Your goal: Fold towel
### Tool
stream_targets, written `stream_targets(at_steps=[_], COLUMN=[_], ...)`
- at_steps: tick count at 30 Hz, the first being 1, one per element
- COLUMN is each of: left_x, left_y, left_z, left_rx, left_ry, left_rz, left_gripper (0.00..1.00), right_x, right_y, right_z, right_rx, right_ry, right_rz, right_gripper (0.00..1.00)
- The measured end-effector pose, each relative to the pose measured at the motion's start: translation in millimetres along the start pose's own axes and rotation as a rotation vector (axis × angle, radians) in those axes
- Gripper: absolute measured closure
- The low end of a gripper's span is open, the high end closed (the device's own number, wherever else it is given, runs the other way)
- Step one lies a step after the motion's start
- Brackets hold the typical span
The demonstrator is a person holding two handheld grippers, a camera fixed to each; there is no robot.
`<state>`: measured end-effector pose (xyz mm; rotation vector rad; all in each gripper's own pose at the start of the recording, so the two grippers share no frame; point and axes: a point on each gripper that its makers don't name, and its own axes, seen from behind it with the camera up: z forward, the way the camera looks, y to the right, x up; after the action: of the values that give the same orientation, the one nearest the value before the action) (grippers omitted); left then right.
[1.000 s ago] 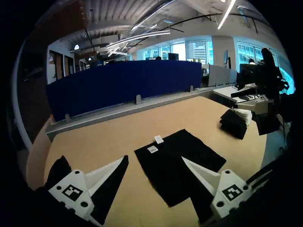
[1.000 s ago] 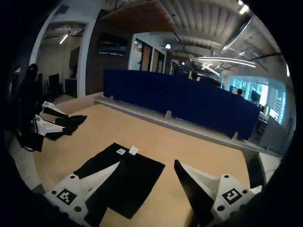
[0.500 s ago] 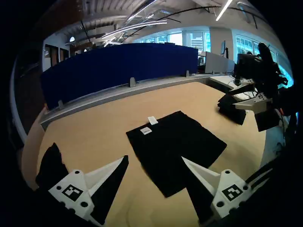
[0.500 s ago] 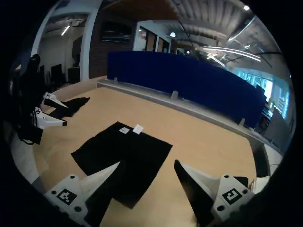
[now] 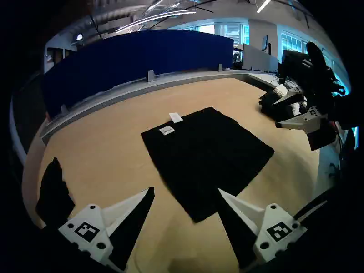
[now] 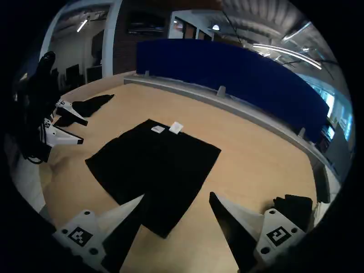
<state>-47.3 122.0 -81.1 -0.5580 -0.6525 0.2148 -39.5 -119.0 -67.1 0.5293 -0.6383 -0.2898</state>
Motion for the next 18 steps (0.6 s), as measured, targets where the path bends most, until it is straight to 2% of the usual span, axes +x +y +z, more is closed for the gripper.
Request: stream_targets(at_steps=[11, 18], left_x=[-34, -55], left_y=[12.6, 20.3], left_z=[17.2, 22.3], left_rx=[-0.039, -0.058], left_ry=[-0.085, -0.149], left_rz=[-0.005, 0.008], left_gripper=[0.07, 0.07], right_x=[-36, -64], right_y=[-11, -14], right_z=[12.3, 15.4], right_rx=[0.03, 0.048], right_ry=[-0.072, -0.126], right_rz=[-0.002, -0.001], right_gripper=[0.0, 0.0])
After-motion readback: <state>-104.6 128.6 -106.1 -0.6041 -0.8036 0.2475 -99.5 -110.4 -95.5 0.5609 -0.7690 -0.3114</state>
